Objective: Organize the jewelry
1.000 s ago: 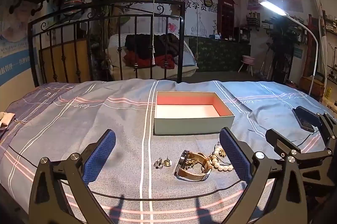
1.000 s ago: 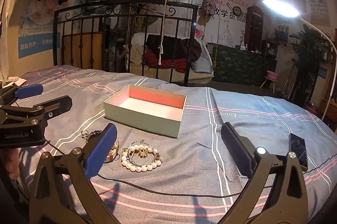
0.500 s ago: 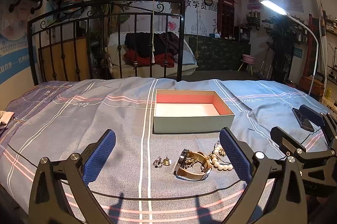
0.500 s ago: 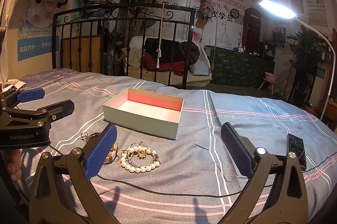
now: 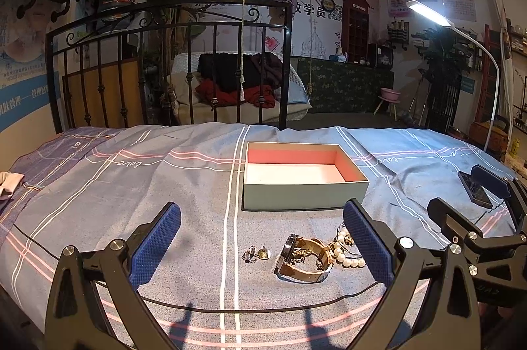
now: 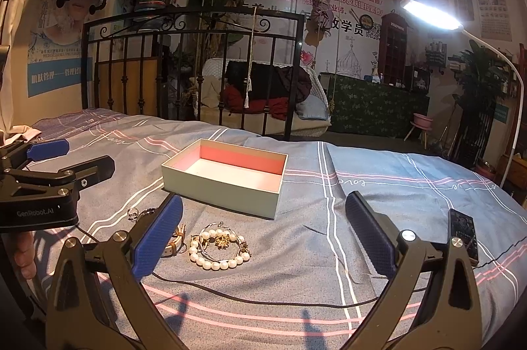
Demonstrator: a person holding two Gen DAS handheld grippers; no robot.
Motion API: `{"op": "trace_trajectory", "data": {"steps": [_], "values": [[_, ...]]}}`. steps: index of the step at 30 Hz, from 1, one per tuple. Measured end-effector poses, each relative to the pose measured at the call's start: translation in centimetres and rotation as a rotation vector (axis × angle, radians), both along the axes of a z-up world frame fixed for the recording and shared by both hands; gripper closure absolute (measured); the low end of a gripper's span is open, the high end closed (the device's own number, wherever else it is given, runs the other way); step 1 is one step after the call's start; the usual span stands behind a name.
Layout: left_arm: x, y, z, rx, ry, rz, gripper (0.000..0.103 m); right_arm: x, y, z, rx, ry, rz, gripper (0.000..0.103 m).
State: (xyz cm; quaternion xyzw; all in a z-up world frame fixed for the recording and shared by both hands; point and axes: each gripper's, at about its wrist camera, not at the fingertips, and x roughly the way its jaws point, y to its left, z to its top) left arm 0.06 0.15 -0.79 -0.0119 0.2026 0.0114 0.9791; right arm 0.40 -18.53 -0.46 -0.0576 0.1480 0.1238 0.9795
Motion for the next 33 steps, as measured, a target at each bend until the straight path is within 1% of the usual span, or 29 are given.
{"op": "trace_trajectory", "data": {"steps": [6,19,25,29,33], "values": [[-0.26,-0.14,0.22,-0.005,-0.017,-0.005,0.006,-0.42,-0.18,0.44,0.007,-0.013,-0.003,0.006],[-0.07,-0.01,0.30,-0.027,-0.014,-0.015,0.006,-0.70,-0.30,0.56,0.009,-0.019,-0.005,0.006],[0.07,0.13,0.22,-0.018,-0.009,-0.018,0.006,-0.67,-0.39,0.54,0.011,-0.016,-0.004,0.006],[-0.01,0.16,0.16,-0.019,-0.020,-0.008,0.006,-0.59,-0.35,0.50,0.011,-0.015,-0.005,0.006],[0.03,0.38,0.06,-0.044,-0.024,-0.004,0.006,-0.58,-0.47,0.46,0.011,-0.013,-0.001,0.006]]}}
